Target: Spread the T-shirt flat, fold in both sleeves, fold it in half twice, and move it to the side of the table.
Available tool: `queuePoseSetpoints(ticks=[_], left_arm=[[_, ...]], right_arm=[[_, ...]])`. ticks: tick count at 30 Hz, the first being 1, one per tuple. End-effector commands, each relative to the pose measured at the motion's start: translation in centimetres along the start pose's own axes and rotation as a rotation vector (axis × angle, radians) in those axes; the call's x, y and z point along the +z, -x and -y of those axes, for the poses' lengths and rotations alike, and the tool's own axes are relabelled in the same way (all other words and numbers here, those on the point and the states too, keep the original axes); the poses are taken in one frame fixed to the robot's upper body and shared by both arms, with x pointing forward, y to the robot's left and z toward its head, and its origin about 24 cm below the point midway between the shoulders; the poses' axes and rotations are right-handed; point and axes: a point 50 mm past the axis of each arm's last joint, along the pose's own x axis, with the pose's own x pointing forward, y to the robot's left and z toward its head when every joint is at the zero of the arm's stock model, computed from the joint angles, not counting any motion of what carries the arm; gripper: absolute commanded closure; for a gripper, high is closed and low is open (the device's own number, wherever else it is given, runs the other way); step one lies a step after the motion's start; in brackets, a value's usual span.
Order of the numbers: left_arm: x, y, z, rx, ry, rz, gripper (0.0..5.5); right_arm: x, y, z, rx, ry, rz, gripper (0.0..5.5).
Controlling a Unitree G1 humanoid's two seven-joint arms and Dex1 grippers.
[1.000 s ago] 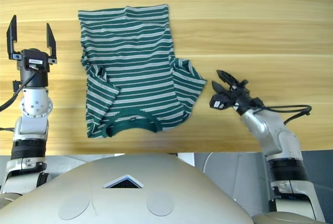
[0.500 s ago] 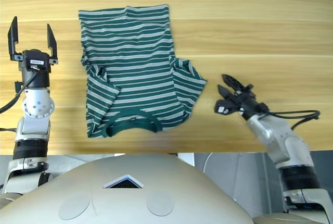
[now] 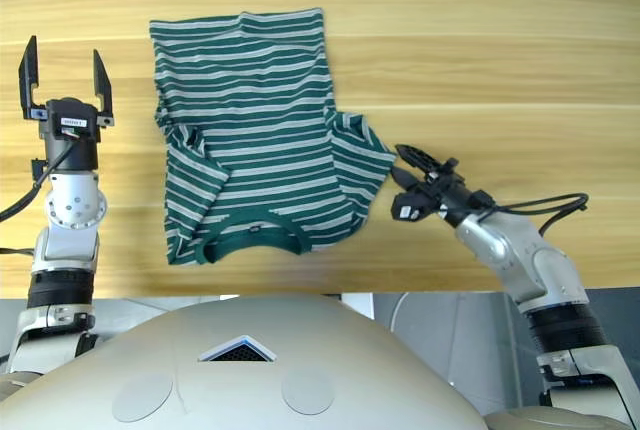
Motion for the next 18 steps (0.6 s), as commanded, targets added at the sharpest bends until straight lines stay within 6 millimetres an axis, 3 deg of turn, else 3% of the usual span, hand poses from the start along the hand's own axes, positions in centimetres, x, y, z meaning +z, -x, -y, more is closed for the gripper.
queuePoseSetpoints(ticks=[1,10,18], left_arm=[[0.2,-0.4,0.3,-0.014,0.005,0.007,2.21],[0.3,-0.6,0.6,-0.02,0.018,0.01,2.21],[0.3,-0.3,0.9,-0.029,0.025,0.005,2.19]], right_arm=[[0.2,-0.4,-2.0,0.105,-0.021,0.003,3.12],[0.0,-1.4,-1.6,0.073,-0.031,-0.002,3.12],[-0.4,-1.8,-1.2,0.041,-0.039,-0.014,4.47]])
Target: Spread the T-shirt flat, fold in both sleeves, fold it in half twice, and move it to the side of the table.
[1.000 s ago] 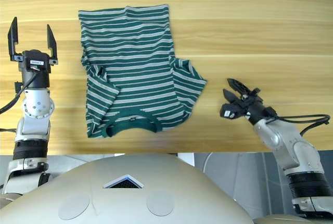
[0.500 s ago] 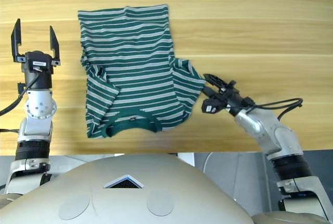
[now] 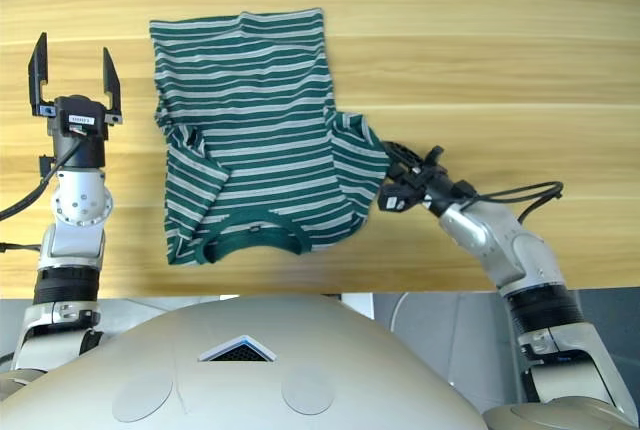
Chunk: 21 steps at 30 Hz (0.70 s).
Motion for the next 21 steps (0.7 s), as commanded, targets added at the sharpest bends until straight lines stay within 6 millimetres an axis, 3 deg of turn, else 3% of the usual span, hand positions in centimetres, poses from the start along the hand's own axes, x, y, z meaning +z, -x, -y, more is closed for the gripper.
queuePoseSetpoints(ticks=[1,7,21], left_arm=[[-0.1,0.1,0.3,-0.016,0.006,-0.008,2.19],[-0.2,0.3,0.5,-0.019,0.014,-0.015,2.19],[-0.3,0.3,0.8,-0.033,0.018,-0.012,2.19]], right_arm=[[-0.6,0.2,-1.3,0.077,-0.012,-0.047,4.62],[-0.7,-0.1,-1.2,0.076,-0.012,-0.044,5.46],[1.1,-0.5,0.0,-0.026,-0.057,0.066,5.49]])
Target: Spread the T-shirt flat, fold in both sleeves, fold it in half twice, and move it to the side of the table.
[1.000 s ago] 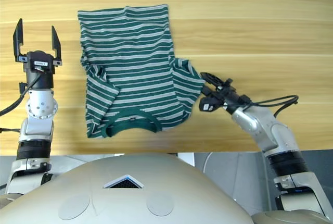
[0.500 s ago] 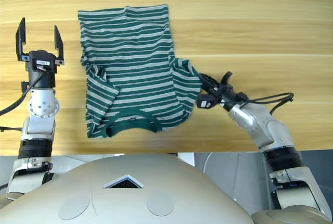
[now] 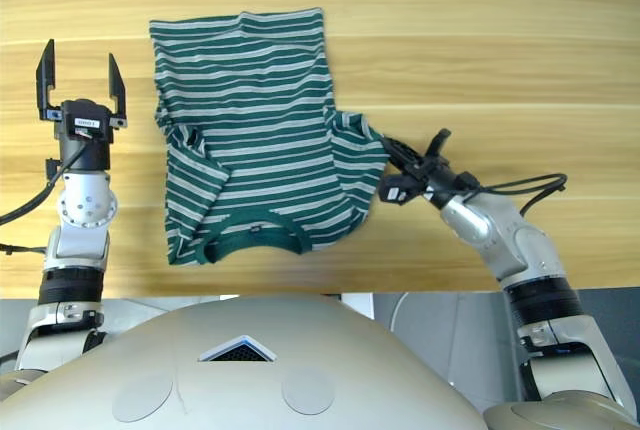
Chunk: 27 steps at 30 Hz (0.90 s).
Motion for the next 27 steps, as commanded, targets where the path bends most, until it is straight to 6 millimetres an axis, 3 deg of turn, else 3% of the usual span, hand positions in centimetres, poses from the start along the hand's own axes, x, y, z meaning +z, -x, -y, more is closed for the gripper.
queuePoseSetpoints(ticks=[1,15,27], left_arm=[[0.1,0.0,0.4,-0.028,0.001,0.007,2.19],[0.1,0.0,0.7,-0.045,0.004,0.007,2.19],[0.2,-0.3,1.5,-0.064,0.022,0.011,2.19]], right_arm=[[1.4,-0.1,-0.7,-0.005,-0.05,0.065,5.49],[4.5,-1.7,0.9,-0.107,-0.127,0.245,5.49],[6.1,-2.8,-0.5,-0.016,-0.145,0.322,5.49]])
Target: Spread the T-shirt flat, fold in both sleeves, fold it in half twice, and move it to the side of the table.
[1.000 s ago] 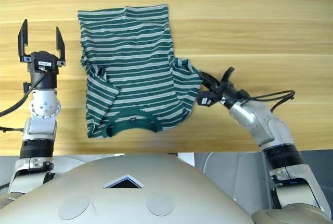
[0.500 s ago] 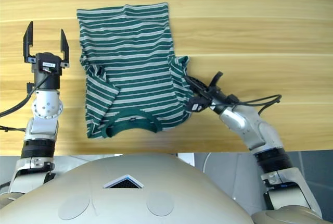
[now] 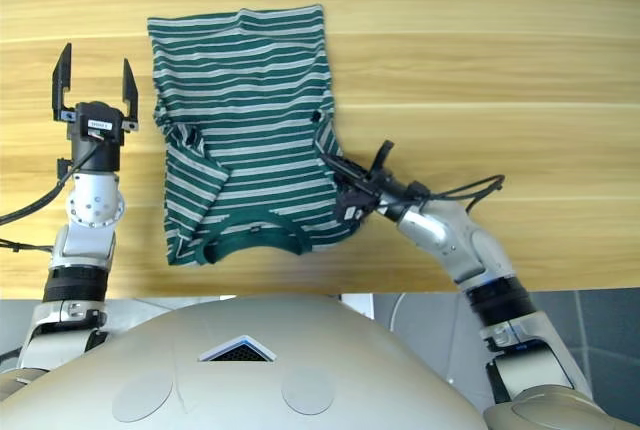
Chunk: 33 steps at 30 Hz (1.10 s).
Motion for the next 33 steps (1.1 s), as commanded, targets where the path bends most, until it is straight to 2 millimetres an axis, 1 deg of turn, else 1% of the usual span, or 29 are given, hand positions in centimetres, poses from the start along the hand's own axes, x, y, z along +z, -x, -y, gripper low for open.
queuePoseSetpoints(ticks=[1,5,6,13,15,16,19,20,22,26,30,32,33], left_arm=[[0.1,-0.2,0.5,-0.025,0.005,0.01,2.19],[0.1,-0.2,0.6,-0.028,0.007,0.011,2.19],[0.1,-0.2,0.6,-0.028,0.007,0.011,2.19],[0.1,-0.4,0.8,-0.042,0.008,0.014,2.19],[0.1,-0.2,1.1,-0.079,-0.001,0.017,2.19],[0.1,0.0,1.4,-0.112,-0.01,0.018,2.19],[0.0,1.0,2.8,-0.285,-0.051,0.033,2.19],[0.1,1.4,3.4,-0.344,-0.056,0.045,2.19],[0.3,1.7,4.0,-0.397,-0.056,0.062,2.19],[0.3,1.6,3.8,-0.388,-0.052,0.058,2.19],[-0.2,1.8,3.8,-0.419,-0.071,0.048,2.19],[-0.4,1.5,2.4,-0.36,-0.093,0.05,2.19],[-0.3,1.0,1.2,-0.286,-0.092,0.06,2.19]], right_arm=[[-0.1,-0.2,-0.1,0.022,0.006,0.003,5.49],[-0.3,-0.4,-0.3,0.036,0.003,-0.005,5.49],[-0.4,-0.4,-0.4,0.04,0.003,-0.006,5.21],[-0.7,-0.6,-0.6,0.059,0.009,-0.011,4.19],[-0.7,-0.6,-0.6,0.061,0.014,-0.012,3.93],[-0.7,-0.6,-0.6,0.062,0.016,-0.012,3.71],[-0.8,-0.5,-0.6,0.07,0.017,-0.014,3.06],[-0.8,-0.5,-0.7,0.077,0.015,-0.017,2.95],[-0.9,-0.3,-0.8,0.096,0.003,-0.032,2.55],[-0.9,0.1,-1.0,0.111,-0.027,-0.035,2.51],[0.4,-0.4,0.6,-0.013,-0.106,0.066,2.51],[1.2,-0.8,2.6,-0.154,-0.183,0.134,2.51],[1.3,-0.8,3.9,-0.238,-0.227,0.155,2.51]])
